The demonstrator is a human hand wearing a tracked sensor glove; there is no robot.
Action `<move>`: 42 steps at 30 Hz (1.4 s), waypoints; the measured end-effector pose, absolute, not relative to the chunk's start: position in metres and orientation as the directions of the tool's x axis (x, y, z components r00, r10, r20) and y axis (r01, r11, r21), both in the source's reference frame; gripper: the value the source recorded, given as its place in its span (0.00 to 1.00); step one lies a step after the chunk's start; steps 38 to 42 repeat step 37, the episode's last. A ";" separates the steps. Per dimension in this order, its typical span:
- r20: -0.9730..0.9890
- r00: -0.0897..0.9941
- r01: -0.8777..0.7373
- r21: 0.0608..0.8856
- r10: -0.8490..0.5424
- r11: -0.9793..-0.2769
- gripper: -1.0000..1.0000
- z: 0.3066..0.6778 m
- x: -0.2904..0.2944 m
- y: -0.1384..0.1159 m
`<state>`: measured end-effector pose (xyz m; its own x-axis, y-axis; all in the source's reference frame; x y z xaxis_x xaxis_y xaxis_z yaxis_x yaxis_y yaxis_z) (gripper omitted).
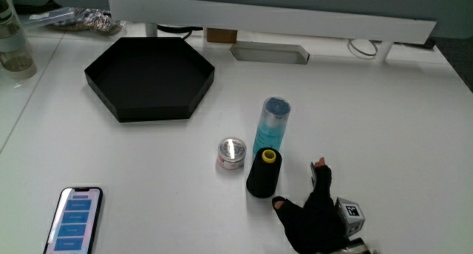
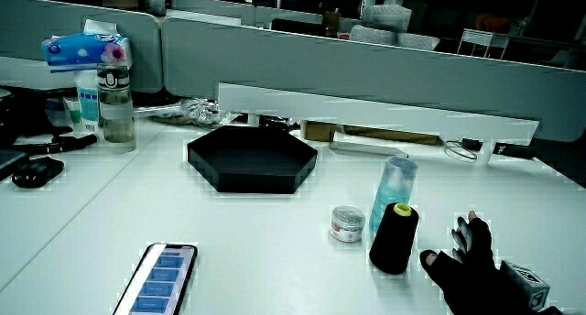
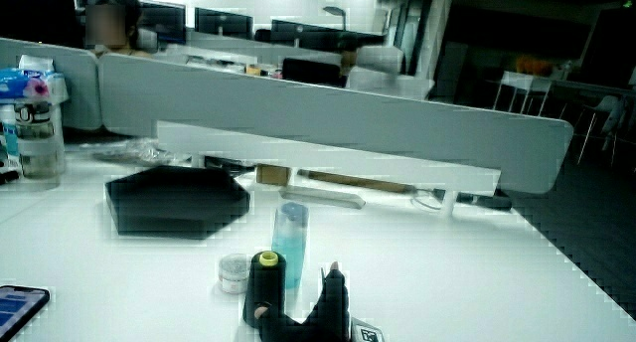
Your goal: Pick sewing
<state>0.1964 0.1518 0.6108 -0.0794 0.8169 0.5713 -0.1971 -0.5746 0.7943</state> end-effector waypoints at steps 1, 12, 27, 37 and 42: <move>0.581 -0.067 -0.195 0.790 0.811 -0.581 0.50 0.616 0.196 0.150; 0.621 0.109 -0.134 0.783 0.776 -0.607 0.50 0.618 0.180 0.133; 0.660 0.150 -0.007 0.745 0.736 -0.667 1.00 0.599 0.174 0.125; 0.683 0.103 0.026 0.725 0.723 -0.689 1.00 0.613 0.235 0.127; 0.683 0.103 0.026 0.725 0.723 -0.689 1.00 0.613 0.235 0.127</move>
